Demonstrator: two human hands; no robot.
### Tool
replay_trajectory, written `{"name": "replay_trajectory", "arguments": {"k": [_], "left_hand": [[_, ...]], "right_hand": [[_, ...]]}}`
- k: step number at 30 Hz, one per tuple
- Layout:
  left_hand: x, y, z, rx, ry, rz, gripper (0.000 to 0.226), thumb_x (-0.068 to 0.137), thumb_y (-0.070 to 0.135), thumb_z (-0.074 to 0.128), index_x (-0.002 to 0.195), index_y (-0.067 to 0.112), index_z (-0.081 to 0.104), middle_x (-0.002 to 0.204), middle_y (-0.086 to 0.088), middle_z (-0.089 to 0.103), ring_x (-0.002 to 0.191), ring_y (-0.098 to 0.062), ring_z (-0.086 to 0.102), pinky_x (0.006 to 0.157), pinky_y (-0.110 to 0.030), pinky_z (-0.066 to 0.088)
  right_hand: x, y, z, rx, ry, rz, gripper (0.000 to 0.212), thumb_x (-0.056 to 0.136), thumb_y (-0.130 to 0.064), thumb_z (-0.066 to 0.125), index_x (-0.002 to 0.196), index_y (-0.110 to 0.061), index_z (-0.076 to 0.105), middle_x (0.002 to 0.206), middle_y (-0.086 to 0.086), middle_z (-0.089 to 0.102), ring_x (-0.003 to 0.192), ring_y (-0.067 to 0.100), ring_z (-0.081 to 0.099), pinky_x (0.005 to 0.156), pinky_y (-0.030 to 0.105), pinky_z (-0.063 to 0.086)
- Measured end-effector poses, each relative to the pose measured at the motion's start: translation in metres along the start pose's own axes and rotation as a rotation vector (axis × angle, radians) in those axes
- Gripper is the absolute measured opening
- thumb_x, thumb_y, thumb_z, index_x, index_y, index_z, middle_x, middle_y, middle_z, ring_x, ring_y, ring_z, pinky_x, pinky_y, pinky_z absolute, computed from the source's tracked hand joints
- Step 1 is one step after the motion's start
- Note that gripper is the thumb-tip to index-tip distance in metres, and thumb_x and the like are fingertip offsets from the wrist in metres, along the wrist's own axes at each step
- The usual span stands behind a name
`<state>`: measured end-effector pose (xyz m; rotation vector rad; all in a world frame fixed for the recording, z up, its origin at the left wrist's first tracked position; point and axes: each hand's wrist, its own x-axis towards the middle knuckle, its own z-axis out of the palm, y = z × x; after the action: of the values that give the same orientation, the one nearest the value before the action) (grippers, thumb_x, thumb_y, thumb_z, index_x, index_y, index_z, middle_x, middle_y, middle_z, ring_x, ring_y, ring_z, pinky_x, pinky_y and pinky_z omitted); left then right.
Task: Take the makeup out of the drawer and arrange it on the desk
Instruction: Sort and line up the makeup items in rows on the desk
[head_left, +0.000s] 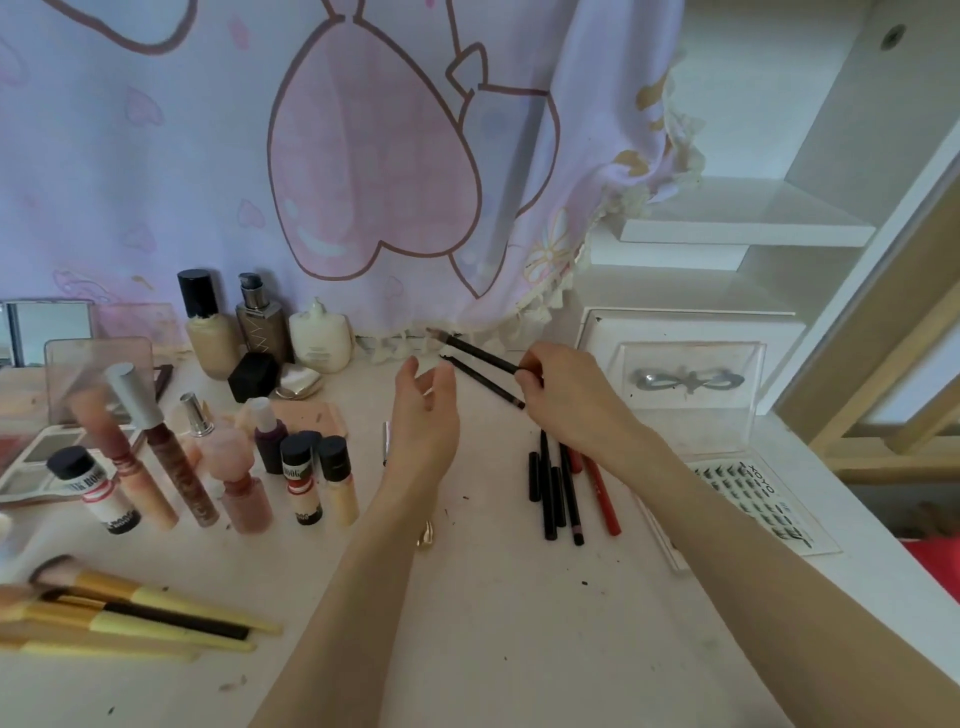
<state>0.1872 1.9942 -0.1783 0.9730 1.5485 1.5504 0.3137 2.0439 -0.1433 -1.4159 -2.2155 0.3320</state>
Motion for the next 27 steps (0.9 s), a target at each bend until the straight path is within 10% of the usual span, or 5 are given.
{"name": "replay_trajectory", "arguments": {"k": [6,12,27], "left_hand": [[-0.004,0.013,-0.007,-0.49,-0.158,0.08,0.028,0.101,0.022,0.03,0.12,0.017,0.05,0.112,0.004,0.066,0.112,-0.01,0.058,0.095,-0.033,0.046],[-0.008,0.018,-0.005,-0.633,-0.411,0.069,0.024,0.098,0.017,0.035,0.101,0.02,0.058,0.086,0.011,0.069,0.081,-0.001,0.06,0.067,-0.02,0.037],[-0.003,0.018,-0.014,-0.626,-0.152,0.033,0.015,0.093,0.017,0.052,0.086,0.015,0.064,0.076,0.003,0.069,0.066,-0.005,0.057,0.061,-0.013,0.046]], "right_hand": [[-0.046,0.009,-0.026,0.462,-0.261,0.113,0.02,0.095,-0.021,0.048,0.09,-0.018,0.068,0.054,-0.01,0.052,0.04,0.001,0.042,0.039,0.01,0.032],[-0.069,0.02,-0.033,1.002,-0.603,0.285,0.033,0.099,-0.025,0.04,0.087,-0.013,0.068,0.055,-0.006,0.033,0.04,0.006,0.021,0.036,0.017,0.017],[-0.082,0.026,-0.039,0.489,-0.252,0.249,0.025,0.091,-0.029,0.054,0.073,-0.027,0.071,0.06,-0.002,0.063,0.059,0.023,0.053,0.065,0.029,0.043]]}}
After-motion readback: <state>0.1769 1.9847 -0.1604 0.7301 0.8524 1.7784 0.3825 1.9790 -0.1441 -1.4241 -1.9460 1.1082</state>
